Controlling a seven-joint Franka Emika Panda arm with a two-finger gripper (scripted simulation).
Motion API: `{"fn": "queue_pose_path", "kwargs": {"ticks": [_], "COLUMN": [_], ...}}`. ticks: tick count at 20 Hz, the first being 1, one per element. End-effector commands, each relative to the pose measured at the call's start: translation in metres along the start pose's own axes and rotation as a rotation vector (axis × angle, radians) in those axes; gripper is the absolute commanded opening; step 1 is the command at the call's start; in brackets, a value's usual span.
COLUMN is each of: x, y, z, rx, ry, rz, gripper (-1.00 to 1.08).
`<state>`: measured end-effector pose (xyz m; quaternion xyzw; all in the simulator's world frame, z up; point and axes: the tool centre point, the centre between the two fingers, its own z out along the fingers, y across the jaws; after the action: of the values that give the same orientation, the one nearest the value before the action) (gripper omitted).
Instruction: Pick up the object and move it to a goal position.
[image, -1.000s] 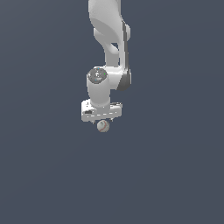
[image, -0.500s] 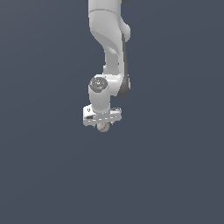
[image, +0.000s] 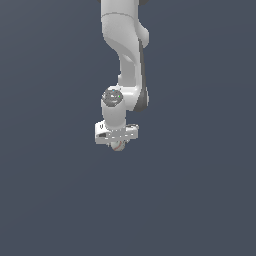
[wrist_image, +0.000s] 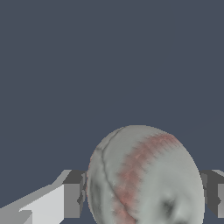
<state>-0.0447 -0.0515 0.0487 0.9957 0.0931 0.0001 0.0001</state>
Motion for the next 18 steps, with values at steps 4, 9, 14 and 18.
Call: {"fn": "queue_pose_path", "kwargs": {"ticks": [4, 9, 14, 18], "x": [0.0, 0.001, 0.004, 0.007], "y": [0.0, 0.004, 0.014, 0.027], "z": [0.0, -0.008, -0.031, -0.059], "rx": [0.0, 0.0, 0.0, 0.0], "ry": [0.0, 0.0, 0.0, 0.0], "rz": [0.0, 0.0, 0.0, -0.001], "gripper": [-1.0, -1.0, -1.0, -1.0]}}
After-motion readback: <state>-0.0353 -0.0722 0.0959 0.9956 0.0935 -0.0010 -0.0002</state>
